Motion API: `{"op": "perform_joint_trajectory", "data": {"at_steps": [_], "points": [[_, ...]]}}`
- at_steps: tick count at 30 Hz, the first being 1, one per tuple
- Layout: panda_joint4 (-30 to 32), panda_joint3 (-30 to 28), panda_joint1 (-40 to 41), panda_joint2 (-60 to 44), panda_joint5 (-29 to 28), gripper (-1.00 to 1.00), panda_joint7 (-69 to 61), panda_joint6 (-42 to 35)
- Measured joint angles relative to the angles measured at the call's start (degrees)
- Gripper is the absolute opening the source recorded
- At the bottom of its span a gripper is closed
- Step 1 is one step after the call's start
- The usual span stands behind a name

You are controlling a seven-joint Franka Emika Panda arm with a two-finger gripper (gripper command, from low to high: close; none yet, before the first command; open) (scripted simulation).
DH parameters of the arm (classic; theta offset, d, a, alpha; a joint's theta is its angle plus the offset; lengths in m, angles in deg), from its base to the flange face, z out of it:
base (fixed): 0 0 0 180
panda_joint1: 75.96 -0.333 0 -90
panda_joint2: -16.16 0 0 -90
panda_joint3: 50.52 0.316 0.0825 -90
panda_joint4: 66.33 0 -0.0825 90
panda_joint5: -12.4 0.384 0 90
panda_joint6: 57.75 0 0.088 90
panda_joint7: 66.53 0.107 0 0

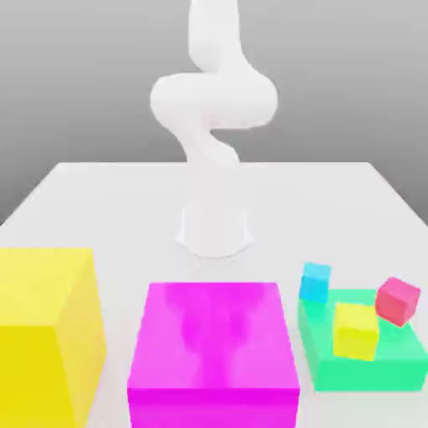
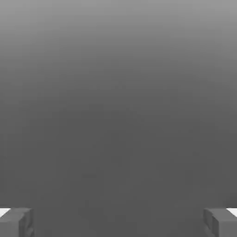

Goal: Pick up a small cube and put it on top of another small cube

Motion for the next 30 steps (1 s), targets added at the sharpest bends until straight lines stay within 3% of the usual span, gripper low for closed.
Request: {"op": "perform_joint_trajectory", "data": {"at_steps": [16, 23, 30], "points": [[27.07, -10.73, 29.49, -27.94, -18.49, 0.00, 17.95, 11.89], [28.62, -13.61, 31.62, -34.06, -15.11, 0.00, 20.98, 19.53], [29.27, -15.59, 31.70, -38.67, -6.78, 0.00, 20.53, 27.36]]}}
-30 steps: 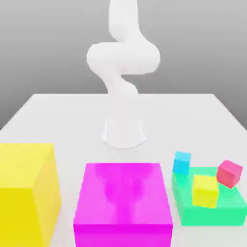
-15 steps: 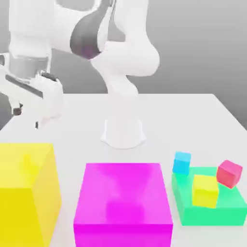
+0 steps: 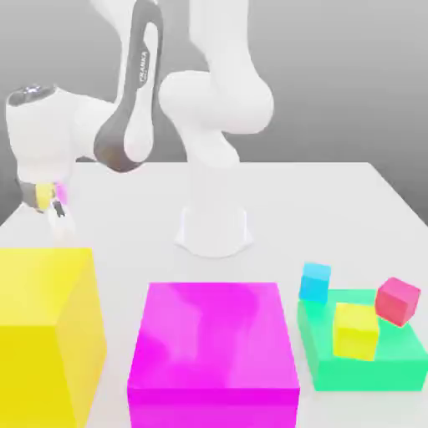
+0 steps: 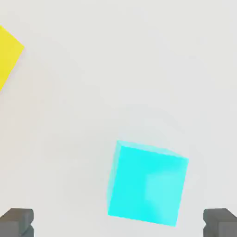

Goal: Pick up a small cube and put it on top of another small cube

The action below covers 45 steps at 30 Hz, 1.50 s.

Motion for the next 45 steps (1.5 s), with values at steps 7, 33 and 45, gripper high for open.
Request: {"op": "perform_joint_trajectory", "data": {"at_steps": [7, 33, 45], "points": [[0.33, 2.76, 4.12, -8.35, 14.92, 0.00, -7.77, 8.95], [-4.64, 6.70, 11.11, 0.33, 3.57, -1.00, 2.43, 2.29], [-10.63, 15.76, 1.45, 10.62, 9.25, -1.00, 11.90, -6.60]]}}
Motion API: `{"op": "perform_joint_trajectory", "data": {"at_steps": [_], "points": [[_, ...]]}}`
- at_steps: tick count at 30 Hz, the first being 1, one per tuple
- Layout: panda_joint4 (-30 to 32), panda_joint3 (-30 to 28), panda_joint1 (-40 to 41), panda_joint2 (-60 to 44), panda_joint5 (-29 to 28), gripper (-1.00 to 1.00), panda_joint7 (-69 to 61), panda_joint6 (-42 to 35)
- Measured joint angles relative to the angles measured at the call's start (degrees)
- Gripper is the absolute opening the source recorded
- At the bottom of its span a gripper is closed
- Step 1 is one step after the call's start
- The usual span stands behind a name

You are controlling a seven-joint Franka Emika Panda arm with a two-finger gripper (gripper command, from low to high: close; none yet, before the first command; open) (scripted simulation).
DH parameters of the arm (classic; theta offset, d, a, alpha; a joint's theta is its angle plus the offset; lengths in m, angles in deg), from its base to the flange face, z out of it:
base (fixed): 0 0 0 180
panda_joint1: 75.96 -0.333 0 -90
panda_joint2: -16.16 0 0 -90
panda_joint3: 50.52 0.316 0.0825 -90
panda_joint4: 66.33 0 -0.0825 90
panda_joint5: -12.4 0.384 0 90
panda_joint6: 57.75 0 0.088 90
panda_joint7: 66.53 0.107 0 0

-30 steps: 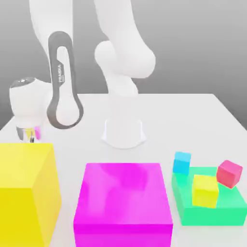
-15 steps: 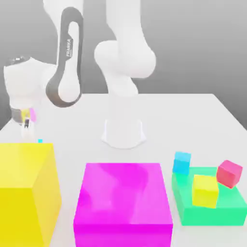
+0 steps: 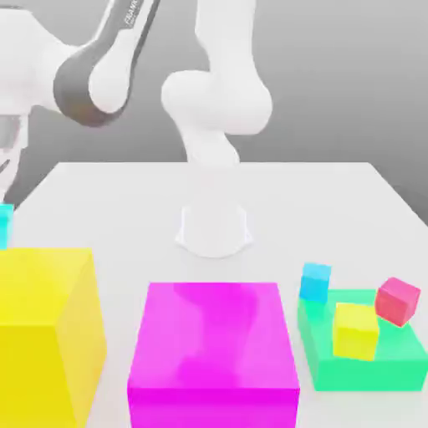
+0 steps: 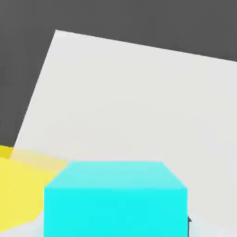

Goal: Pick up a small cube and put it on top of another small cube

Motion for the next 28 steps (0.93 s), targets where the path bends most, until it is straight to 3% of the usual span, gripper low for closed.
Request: {"op": "perform_joint_trajectory", "data": {"at_steps": [18, 25, 26, 28], "points": [[11.35, 29.59, -38.85, 17.21, 21.51, -1.00, 19.67, -17.18], [14.54, 35.31, -38.59, 6.90, 21.82, -1.00, 22.10, -5.18], [14.90, 35.88, -38.30, 5.02, 21.70, 1.00, 22.33, -2.94], [14.90, 35.88, -38.30, 5.02, 21.70, 1.00, 22.33, -2.94]]}}
